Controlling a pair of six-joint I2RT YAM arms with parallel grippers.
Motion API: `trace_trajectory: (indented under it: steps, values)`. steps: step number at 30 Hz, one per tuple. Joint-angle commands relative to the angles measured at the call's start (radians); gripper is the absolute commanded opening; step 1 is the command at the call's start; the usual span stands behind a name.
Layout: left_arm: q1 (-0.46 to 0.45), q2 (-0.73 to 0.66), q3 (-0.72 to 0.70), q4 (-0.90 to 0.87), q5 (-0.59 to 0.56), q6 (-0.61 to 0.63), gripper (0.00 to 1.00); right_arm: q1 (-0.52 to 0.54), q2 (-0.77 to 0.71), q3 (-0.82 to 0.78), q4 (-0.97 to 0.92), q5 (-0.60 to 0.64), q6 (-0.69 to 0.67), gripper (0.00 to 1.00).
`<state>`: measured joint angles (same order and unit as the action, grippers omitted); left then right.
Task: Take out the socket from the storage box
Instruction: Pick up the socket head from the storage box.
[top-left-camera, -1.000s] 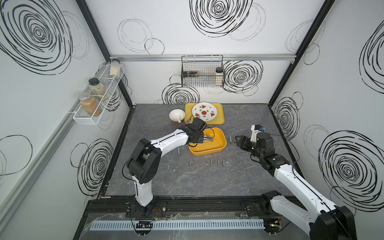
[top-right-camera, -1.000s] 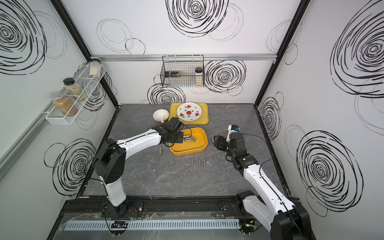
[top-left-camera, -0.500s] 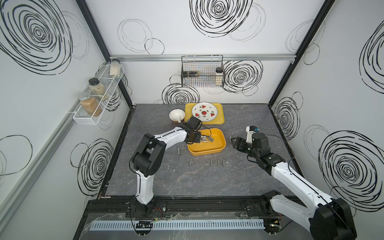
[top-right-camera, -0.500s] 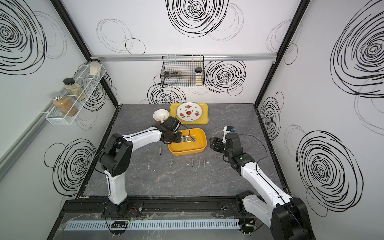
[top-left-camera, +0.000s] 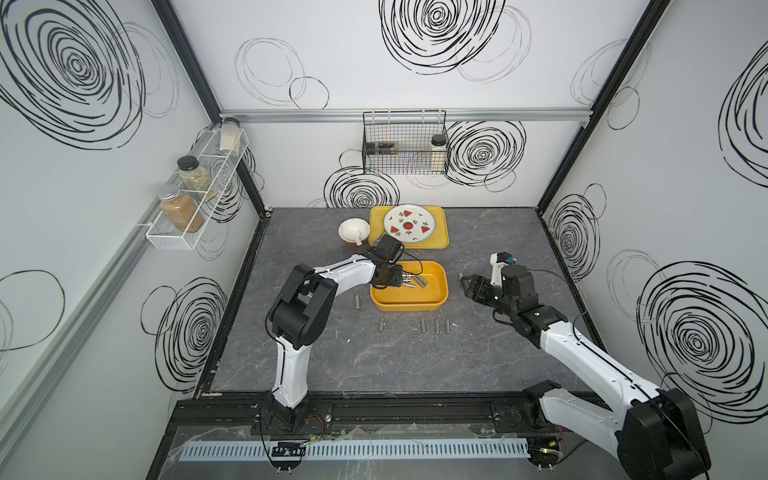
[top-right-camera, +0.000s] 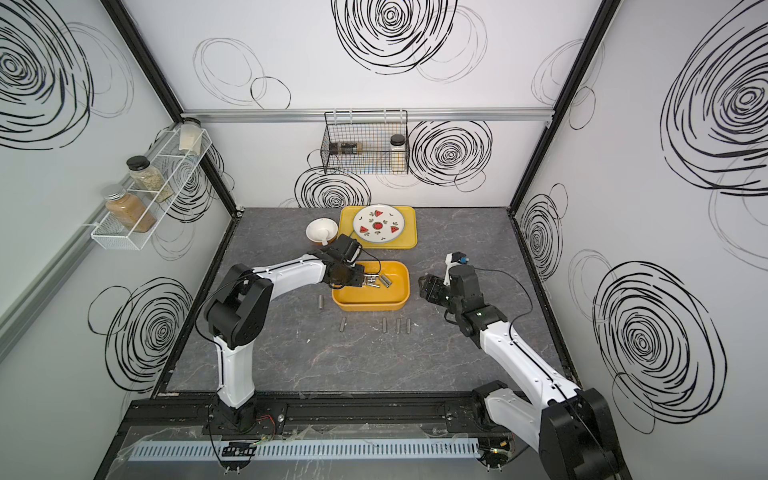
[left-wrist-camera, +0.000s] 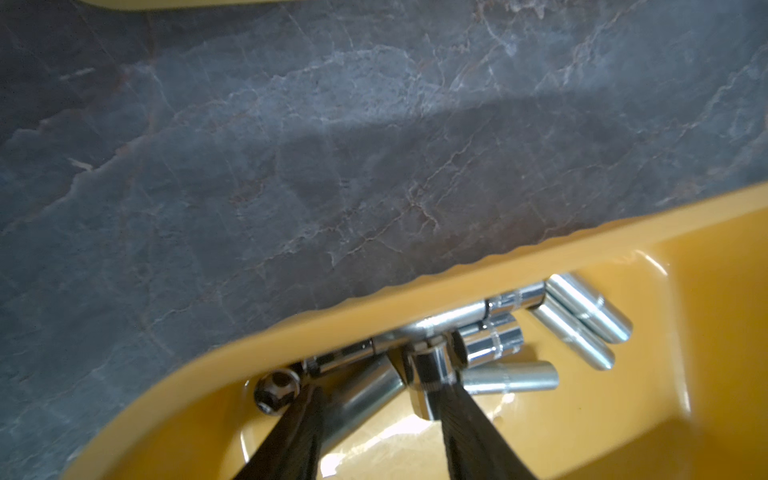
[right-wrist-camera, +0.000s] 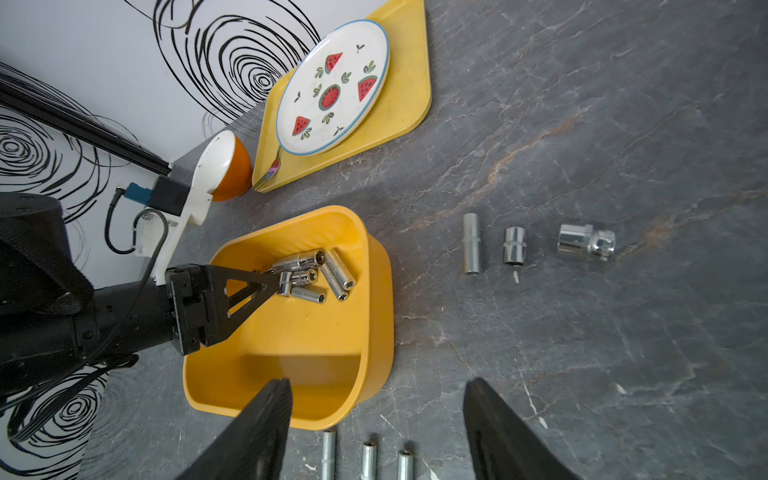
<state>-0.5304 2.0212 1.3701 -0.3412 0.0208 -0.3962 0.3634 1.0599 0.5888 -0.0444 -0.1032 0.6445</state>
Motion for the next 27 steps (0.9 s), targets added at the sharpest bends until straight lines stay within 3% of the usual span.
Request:
trace_trajectory:
  steps: [1, 14, 27]
  values:
    - [-0.009, 0.044, -0.004, -0.018, -0.015, -0.01, 0.53, 0.004, 0.014, 0.016, -0.003, -0.003, 0.01, 0.7]
    - [-0.057, 0.022, -0.018, -0.056, -0.06, -0.068, 0.49, 0.004, 0.01, 0.017, -0.007, 0.002, 0.008, 0.7]
    - [-0.057, -0.03, -0.046, -0.05, -0.08, -0.097, 0.55, 0.005, 0.012, 0.018, -0.006, 0.002, 0.005, 0.7]
